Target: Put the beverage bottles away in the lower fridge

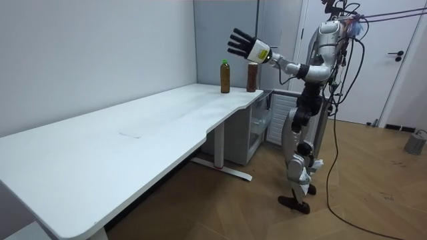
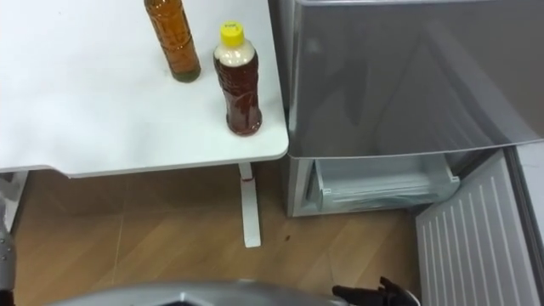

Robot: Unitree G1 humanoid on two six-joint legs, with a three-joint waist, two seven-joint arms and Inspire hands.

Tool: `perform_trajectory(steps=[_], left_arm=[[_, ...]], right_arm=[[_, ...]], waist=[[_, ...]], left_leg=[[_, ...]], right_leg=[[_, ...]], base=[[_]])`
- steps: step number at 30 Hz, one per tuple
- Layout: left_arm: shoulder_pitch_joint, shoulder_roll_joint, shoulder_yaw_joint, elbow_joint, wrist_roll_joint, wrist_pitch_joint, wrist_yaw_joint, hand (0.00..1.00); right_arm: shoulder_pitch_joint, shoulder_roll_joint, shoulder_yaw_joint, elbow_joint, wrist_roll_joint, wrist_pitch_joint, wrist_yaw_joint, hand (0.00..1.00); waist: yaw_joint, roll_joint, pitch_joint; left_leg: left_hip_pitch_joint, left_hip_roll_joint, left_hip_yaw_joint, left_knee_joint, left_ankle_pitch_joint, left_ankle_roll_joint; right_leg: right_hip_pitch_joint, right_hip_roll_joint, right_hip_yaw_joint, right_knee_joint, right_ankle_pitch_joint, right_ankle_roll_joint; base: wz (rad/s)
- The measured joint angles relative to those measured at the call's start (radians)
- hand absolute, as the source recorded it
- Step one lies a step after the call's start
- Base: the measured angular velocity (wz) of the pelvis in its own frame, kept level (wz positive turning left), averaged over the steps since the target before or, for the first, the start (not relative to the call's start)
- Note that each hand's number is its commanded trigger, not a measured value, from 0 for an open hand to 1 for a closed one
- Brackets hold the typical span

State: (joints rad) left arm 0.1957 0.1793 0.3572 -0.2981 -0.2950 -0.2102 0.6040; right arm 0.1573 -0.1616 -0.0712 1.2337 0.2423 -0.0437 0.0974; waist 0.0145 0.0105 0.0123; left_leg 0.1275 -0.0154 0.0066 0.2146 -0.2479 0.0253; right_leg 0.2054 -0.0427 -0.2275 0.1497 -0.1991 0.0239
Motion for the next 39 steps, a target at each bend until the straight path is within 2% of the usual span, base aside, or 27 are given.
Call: perform_trajectory(steps=[1, 3, 4, 8, 9, 14, 17, 20, 23, 26, 29, 39], left_arm=[[-0.001, 0.0, -0.015, -0.02, 0.0, 0.0, -0.033, 0.0], [-0.005, 0.0, -0.036, -0.031, 0.003, 0.001, -0.094, 0.0], [-0.007, 0.0, -0.055, -0.042, 0.004, 0.011, -0.128, 0.0], [-0.009, 0.0, -0.113, -0.088, 0.019, 0.039, -0.273, 0.0], [-0.011, 0.0, -0.117, -0.095, 0.023, 0.044, -0.287, 0.0], [-0.086, 0.0, -0.145, -0.105, 0.023, 0.06, -0.429, 0.0], [-0.095, 0.0, -0.17, -0.115, 0.022, 0.064, -0.499, 0.0], [-0.095, 0.0, -0.189, -0.12, 0.02, 0.104, -0.574, 0.0], [-0.095, 0.0, -0.206, -0.145, 0.021, 0.123, -0.633, 0.0], [-0.095, 0.0, -0.223, -0.166, 0.021, 0.126, -0.693, 0.0], [-0.095, 0.0, -0.251, -0.171, 0.023, 0.13, -0.746, 0.0], [-0.095, 0.0, -0.265, -0.173, 0.023, 0.144, -0.838, 0.0]], right_arm=[[-0.002, 0.0, 0.0, 0.006, 0.008, 0.0, 0.006, 0.0], [-0.003, 0.0, -0.001, 0.006, 0.013, 0.0, 0.012, 0.0], [-0.005, 0.0, -0.001, 0.006, 0.014, -0.001, 0.016, 0.0], [-0.029, 0.0, -0.002, 0.028, 0.014, -0.008, 0.036, 0.0], [-0.034, 0.0, -0.002, 0.036, 0.014, -0.012, 0.039, 0.0], [-0.056, -0.001, 0.0, 0.065, 0.02, -0.013, 0.051, 0.0], [-0.07, -0.001, 0.001, 0.086, 0.022, -0.017, 0.057, 0.0], [-0.07, -0.001, 0.002, 0.087, 0.021, -0.02, 0.057, 0.0], [-0.074, -0.002, 0.0, 0.087, 0.022, -0.021, 0.057, 0.0], [-0.084, -0.004, 0.0, 0.104, 0.024, -0.021, 0.057, 0.0], [-0.099, -0.008, 0.0, 0.133, 0.027, -0.021, 0.057, 0.0], [-0.11, -0.01, 0.001, 0.156, 0.029, -0.021, 0.051, 0.0]], waist=[[-0.003, 0.004, -0.0024], [-0.008, 0.0, -0.0004], [-0.011, 0.002, -0.0048], [-0.033, -0.002, -0.0046], [-0.036, -0.003, -0.005], [-0.042, 0.002, -0.0041], [-0.049, 0.003, -0.0043], [-0.052, 0.005, -0.0046], [-0.063, 0.008, -0.0056], [-0.07, 0.014, -0.0102], [-0.074, 0.014, -0.0102], [-0.078, 0.012, -0.0093]], left_leg=[[-0.001, 0.0, 0.0, 0.0, 0.0, 0.0], [-0.004, -0.001, -0.001, 0.0, 0.0, 0.0], [-0.012, 0.0, -0.001, 0.002, 0.0, 0.0], [-0.03, 0.0, -0.006, 0.009, 0.0, 0.0], [-0.032, 0.0, -0.007, 0.009, 0.0, 0.0], [-0.037, 0.0, -0.006, 0.018, 0.0, 0.0], [-0.038, 0.001, -0.006, 0.018, 0.0, 0.0], [-0.042, 0.001, -0.003, 0.021, 0.0, 0.0], [-0.049, 0.003, -0.001, 0.018, 0.0, 0.0], [-0.047, 0.003, 0.002, 0.016, 0.0, 0.0], [-0.047, 0.003, 0.004, 0.016, 0.0, 0.0], [-0.047, 0.003, 0.007, 0.016, 0.0, 0.0]], right_leg=[[0.0, 0.0, -0.001, 0.0, 0.0, 0.0], [-0.003, 0.0, -0.003, 0.0, 0.0, 0.0], [-0.011, 0.0, -0.006, 0.0, 0.0, 0.0], [-0.025, 0.0, -0.009, 0.001, 0.001, -0.001], [-0.027, 0.0, -0.009, 0.001, 0.001, -0.001], [-0.031, 0.0, -0.007, 0.001, 0.001, -0.001], [-0.031, 0.001, 0.0, 0.001, 0.001, -0.001], [-0.033, 0.002, 0.006, 0.001, 0.001, -0.001], [-0.038, 0.002, 0.007, 0.001, 0.001, -0.002], [-0.038, 0.002, 0.009, 0.002, 0.002, -0.002], [-0.038, 0.002, 0.009, 0.002, 0.002, -0.003], [-0.038, 0.002, 0.005, 0.002, 0.002, -0.003]], base=[[0.0], [0.0], [0.0], [0.03], [0.0], [0.0], [0.0], [0.0], [0.0], [0.0], [0.0], [0.0]])
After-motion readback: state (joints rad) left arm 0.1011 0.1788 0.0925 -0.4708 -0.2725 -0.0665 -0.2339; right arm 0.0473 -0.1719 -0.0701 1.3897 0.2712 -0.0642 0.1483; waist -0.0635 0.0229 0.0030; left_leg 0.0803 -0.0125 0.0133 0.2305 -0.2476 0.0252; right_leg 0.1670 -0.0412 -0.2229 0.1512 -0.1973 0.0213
